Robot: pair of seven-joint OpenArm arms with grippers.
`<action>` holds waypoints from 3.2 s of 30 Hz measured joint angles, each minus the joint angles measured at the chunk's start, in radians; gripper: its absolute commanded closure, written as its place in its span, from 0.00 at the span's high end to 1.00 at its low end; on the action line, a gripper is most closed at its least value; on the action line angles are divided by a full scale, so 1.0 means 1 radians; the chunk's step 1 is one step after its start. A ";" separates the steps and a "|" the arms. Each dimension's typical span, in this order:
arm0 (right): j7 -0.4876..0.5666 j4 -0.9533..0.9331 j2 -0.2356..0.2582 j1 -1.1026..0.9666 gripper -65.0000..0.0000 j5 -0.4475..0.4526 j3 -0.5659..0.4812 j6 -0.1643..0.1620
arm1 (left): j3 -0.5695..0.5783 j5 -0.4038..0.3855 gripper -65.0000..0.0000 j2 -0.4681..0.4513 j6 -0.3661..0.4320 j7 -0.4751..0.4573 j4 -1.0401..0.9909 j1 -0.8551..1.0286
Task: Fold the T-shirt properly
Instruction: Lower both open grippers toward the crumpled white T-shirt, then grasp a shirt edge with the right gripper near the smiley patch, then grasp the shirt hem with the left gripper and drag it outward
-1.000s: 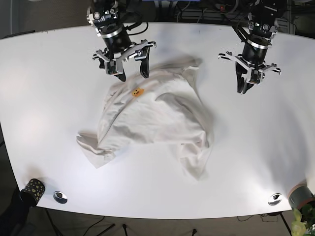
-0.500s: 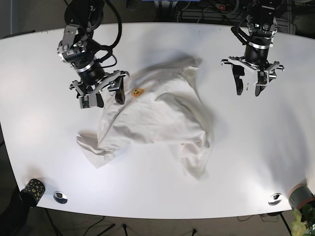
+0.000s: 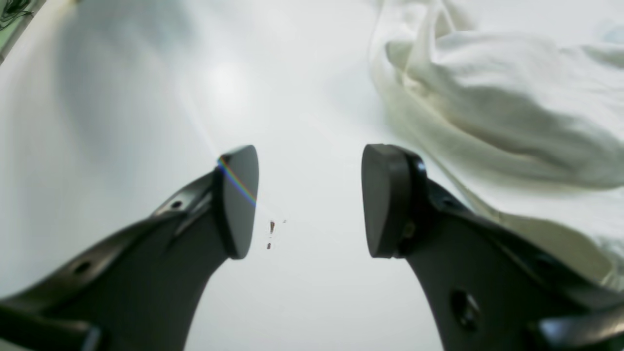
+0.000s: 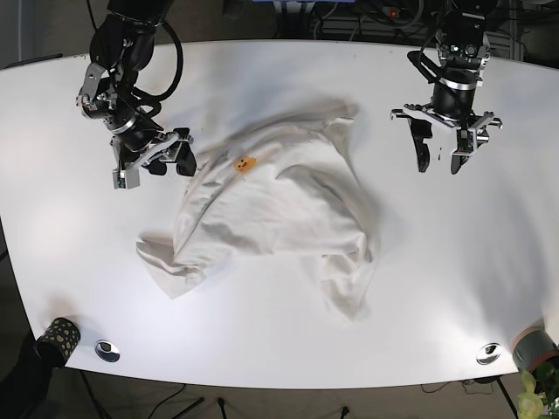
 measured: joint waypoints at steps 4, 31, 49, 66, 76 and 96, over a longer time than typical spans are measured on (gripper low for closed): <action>-0.004 -0.058 0.006 -0.002 0.38 0.056 -0.014 0.004 | 0.000 0.000 0.49 0.000 0.004 0.006 -0.006 -0.012; 0.057 -0.234 0.002 0.097 0.39 0.084 -0.054 0.006 | 0.000 0.003 0.49 -0.008 0.003 0.000 -0.010 -0.025; 0.063 -0.153 -0.044 0.064 0.00 -0.085 -0.074 0.006 | -0.006 0.003 0.49 -0.003 0.004 0.006 -0.010 -0.098; 0.031 0.322 -0.040 -0.228 0.00 -0.108 -0.030 0.007 | -0.002 -0.050 0.54 0.002 -0.002 0.222 -0.143 -0.343; 0.031 0.323 -0.041 -0.232 0.00 -0.113 -0.006 0.006 | 0.044 -0.192 0.57 -0.007 -0.167 0.286 -0.425 -0.573; 0.031 0.322 -0.044 -0.214 0.00 -0.110 -0.011 -0.001 | 0.188 -0.192 0.57 0.095 -0.363 0.240 -1.064 -1.018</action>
